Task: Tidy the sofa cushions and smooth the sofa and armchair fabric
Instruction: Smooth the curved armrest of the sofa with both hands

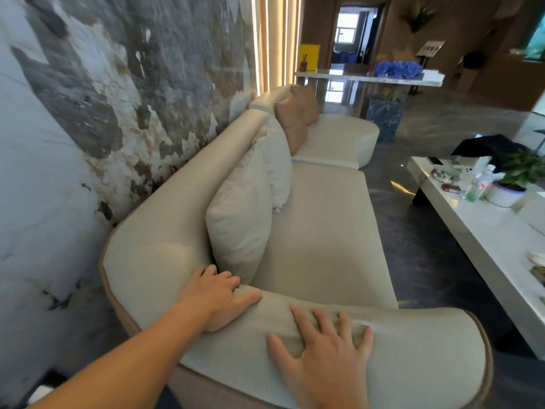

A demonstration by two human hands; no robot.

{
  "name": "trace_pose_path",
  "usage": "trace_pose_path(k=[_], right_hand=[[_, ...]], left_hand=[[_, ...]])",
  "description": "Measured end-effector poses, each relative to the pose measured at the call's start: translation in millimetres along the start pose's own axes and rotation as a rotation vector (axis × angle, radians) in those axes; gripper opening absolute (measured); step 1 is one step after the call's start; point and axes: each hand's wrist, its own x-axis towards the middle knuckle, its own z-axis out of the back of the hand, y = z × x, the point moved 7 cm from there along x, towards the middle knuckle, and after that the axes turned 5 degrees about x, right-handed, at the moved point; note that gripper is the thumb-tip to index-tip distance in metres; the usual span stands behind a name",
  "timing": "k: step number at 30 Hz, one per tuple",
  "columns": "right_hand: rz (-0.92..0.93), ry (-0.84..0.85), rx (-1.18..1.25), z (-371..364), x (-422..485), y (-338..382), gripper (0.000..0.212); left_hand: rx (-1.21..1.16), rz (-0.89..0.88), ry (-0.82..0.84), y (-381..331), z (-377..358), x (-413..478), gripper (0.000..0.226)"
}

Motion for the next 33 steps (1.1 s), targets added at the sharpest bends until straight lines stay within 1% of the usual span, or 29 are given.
trace_pose_path(k=[1,3,5,7,9,11,12,16,18,20,24,26,27,30,31,33], right_hand=[[0.027,0.012,-0.015,-2,-1,-3,0.081],[0.037,-0.032,-0.035,-2,-2,-11,0.084],[0.043,-0.044,-0.03,1,-7,-12,0.082],[0.033,-0.073,-0.057,5,-12,-12,0.077],[0.023,-0.082,-0.005,12,-12,-9,0.066],[0.023,-0.162,0.037,13,8,-8,0.062],[0.01,-0.184,0.05,12,25,-9,0.062],[-0.012,-0.198,0.1,-7,31,-1,0.067],[-0.027,-0.214,0.145,-14,23,-2,0.068],[-0.052,-0.238,0.216,-14,23,-9,0.067],[-0.009,-0.171,0.085,-5,31,-8,0.067],[-0.003,-0.204,0.054,5,31,-8,0.062],[-0.003,-0.185,0.03,7,32,-7,0.061],[0.007,-0.025,-0.145,-3,39,-8,0.078],[0.011,0.013,-0.158,-6,43,-10,0.082],[0.019,0.037,-0.16,-7,50,-11,0.083]], left_hand=[[-0.011,0.01,-0.003,-2,0,-4,0.085],[0.008,0.014,0.0,-6,-2,-10,0.085],[0.029,0.02,0.001,-9,-3,-16,0.085],[0.015,0.048,-0.031,-14,-2,-26,0.084],[-0.035,0.067,-0.096,-22,0,-34,0.085],[-0.076,0.094,-0.174,-29,3,-36,0.087],[-0.111,0.103,-0.221,-33,5,-29,0.084],[-0.2,0.16,-0.442,-29,10,-53,0.067],[-0.2,0.172,-0.482,-32,10,-60,0.063],[-0.213,0.18,-0.487,-38,11,-62,0.062],[-0.245,0.215,-0.498,-35,14,-53,0.059],[-0.229,0.211,-0.462,-34,14,-48,0.058],[-0.209,0.207,-0.437,-34,13,-45,0.058],[-0.14,0.2,-0.393,-30,12,-34,0.06],[-0.136,0.196,-0.392,-29,12,-30,0.063],[-0.159,0.18,-0.392,-28,13,-22,0.067]])
